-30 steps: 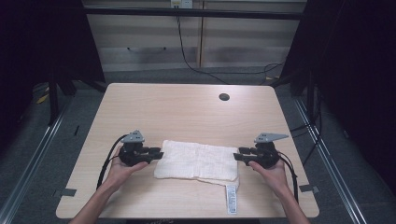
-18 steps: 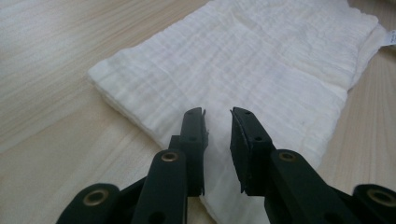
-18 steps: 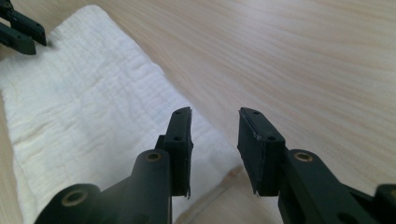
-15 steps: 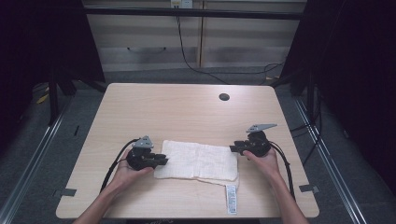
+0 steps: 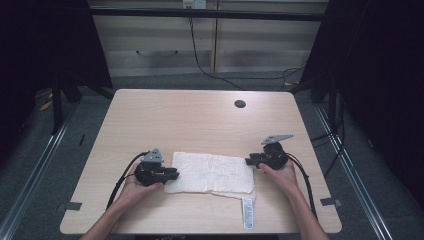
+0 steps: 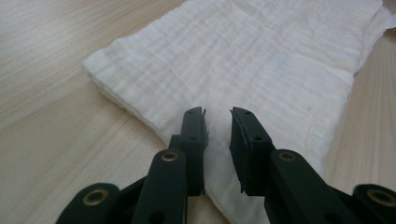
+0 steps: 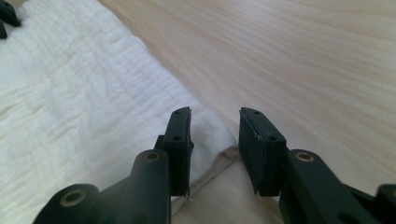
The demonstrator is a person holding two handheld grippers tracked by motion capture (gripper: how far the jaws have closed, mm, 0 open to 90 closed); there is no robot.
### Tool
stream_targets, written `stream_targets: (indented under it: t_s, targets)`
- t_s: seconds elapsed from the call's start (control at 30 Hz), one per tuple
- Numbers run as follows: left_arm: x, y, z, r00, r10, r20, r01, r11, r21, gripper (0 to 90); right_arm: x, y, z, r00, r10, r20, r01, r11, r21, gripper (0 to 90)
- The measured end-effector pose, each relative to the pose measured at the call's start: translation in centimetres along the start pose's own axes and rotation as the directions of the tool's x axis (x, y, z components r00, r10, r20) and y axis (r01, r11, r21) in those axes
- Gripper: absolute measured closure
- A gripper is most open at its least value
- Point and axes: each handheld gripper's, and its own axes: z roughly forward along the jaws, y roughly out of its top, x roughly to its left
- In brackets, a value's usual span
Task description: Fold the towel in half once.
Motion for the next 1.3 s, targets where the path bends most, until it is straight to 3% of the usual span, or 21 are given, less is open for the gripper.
stream_targets:
  t_s: [0.23, 0.43, 0.53, 0.63, 0.7, 0.8, 0.83, 0.87, 0.9, 0.93, 1.03, 1.1, 1.17, 1.3]
  targets:
    - [-0.2, -0.3, -0.3, 1.0000, 0.005, 0.005, -0.005, 1.0000, 0.003, 72.7, 0.1, -0.1, 0.1, 0.9995, -0.016, -0.026, 0.016, 1.000, 0.004, 86.4]
    - [-0.5, -0.3, -0.8, 0.9992, -0.014, 0.038, 0.013, 0.9997, 0.023, 68.6, 0.2, 0.1, 0.0, 0.9999, -0.008, -0.011, 0.007, 1.000, -0.021, 87.5]
    - [-0.4, 0.0, -1.3, 0.9995, -0.028, 0.015, 0.028, 0.9996, 0.009, 60.7, 0.3, 0.3, 0.0, 0.9999, -0.004, -0.010, 0.004, 0.999, -0.038, 87.5]
    - [0.7, 0.9, -2.2, 0.9981, -0.060, -0.013, 0.060, 0.9978, -0.030, 56.5, 0.3, 0.4, 0.1, 1.0000, 0.002, -0.009, -0.003, 0.999, -0.042, 87.5]
    - [1.9, 1.5, -2.8, 0.9942, -0.106, -0.020, 0.104, 0.9913, -0.081, 55.0, 0.3, 0.5, 0.4, 1.0000, 0.003, -0.009, -0.003, 0.999, -0.045, 87.5]
    - [3.4, 2.4, -2.9, 0.9920, -0.112, -0.058, 0.107, 0.9899, -0.093, 53.8, 0.4, 0.7, 0.6, 1.0000, -0.005, -0.006, 0.005, 0.999, -0.040, 87.6]
    - [3.7, 2.5, -2.8, 0.9893, -0.117, -0.088, 0.107, 0.9880, -0.111, 54.0, 0.4, 0.8, 0.7, 1.0000, -0.005, -0.007, 0.005, 0.999, -0.038, 87.6]
    - [4.2, 2.7, -2.4, 0.9887, -0.125, -0.082, 0.115, 0.9863, -0.118, 55.2, 0.4, 0.9, 0.7, 1.0000, -0.007, -0.007, 0.007, 0.999, -0.038, 87.5]
    - [4.7, 2.8, -1.9, 0.9892, -0.128, -0.070, 0.121, 0.9877, -0.099, 57.8, 0.4, 1.0, 0.7, 0.9999, -0.009, -0.006, 0.009, 0.999, -0.044, 87.6]
    - [4.9, 2.9, -1.4, 0.9880, -0.123, -0.093, 0.115, 0.9894, -0.089, 58.4, 0.4, 1.1, 0.7, 1.0000, -0.007, -0.007, 0.006, 0.999, -0.047, 87.6]
    - [5.2, 2.6, -0.3, 0.9883, -0.137, -0.068, 0.131, 0.9876, -0.086, 60.1, 0.3, 1.1, 0.5, 0.9999, -0.013, -0.008, 0.012, 0.999, -0.052, 87.5]
    - [5.1, 2.6, 0.3, 0.9905, -0.117, -0.072, 0.114, 0.9922, -0.051, 60.2, 0.3, 1.0, 0.4, 0.9999, -0.009, -0.006, 0.009, 0.998, -0.055, 87.6]
    - [5.2, 2.6, 0.8, 0.9892, -0.124, -0.078, 0.123, 0.9923, -0.017, 59.8, 0.4, 1.0, 0.4, 1.0000, -0.007, -0.006, 0.006, 0.999, -0.053, 87.5]
    - [5.4, 2.4, 1.4, 0.9898, -0.118, -0.080, 0.118, 0.9930, -0.006, 59.7, 0.5, 0.9, 0.6, 0.9999, -0.015, -0.008, 0.015, 0.999, -0.050, 87.5]
